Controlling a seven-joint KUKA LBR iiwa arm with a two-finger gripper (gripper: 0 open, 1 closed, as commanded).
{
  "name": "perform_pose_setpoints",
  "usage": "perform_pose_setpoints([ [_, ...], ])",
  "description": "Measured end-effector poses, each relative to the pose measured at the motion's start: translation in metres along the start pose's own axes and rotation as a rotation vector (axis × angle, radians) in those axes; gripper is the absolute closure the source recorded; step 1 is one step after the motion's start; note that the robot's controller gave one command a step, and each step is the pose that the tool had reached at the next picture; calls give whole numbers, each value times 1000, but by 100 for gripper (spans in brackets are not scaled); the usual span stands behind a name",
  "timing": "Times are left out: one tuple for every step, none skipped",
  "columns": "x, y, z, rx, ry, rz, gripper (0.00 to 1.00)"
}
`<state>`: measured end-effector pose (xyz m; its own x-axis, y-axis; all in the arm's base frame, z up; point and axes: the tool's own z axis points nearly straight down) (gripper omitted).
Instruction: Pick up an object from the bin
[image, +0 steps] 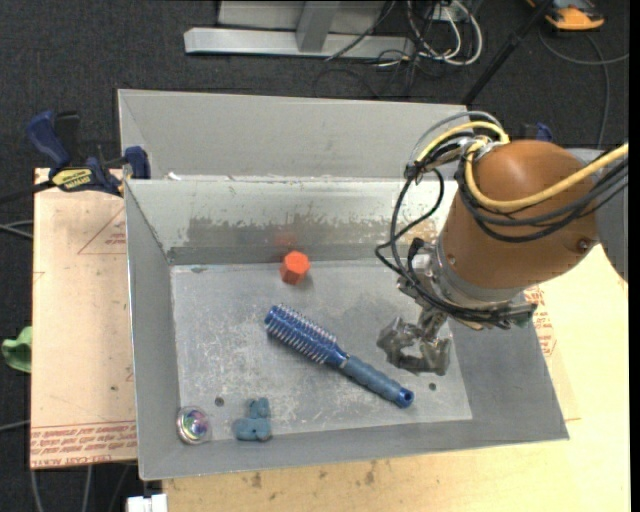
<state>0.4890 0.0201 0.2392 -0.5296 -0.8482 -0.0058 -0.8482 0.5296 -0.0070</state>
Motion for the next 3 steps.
perform_pose_setpoints([
  [-11,0,99,-14,8,35,100],
  [-13,-19,84,-5,4,411,100],
  [-4,4,98,-7,7,572,100],
])
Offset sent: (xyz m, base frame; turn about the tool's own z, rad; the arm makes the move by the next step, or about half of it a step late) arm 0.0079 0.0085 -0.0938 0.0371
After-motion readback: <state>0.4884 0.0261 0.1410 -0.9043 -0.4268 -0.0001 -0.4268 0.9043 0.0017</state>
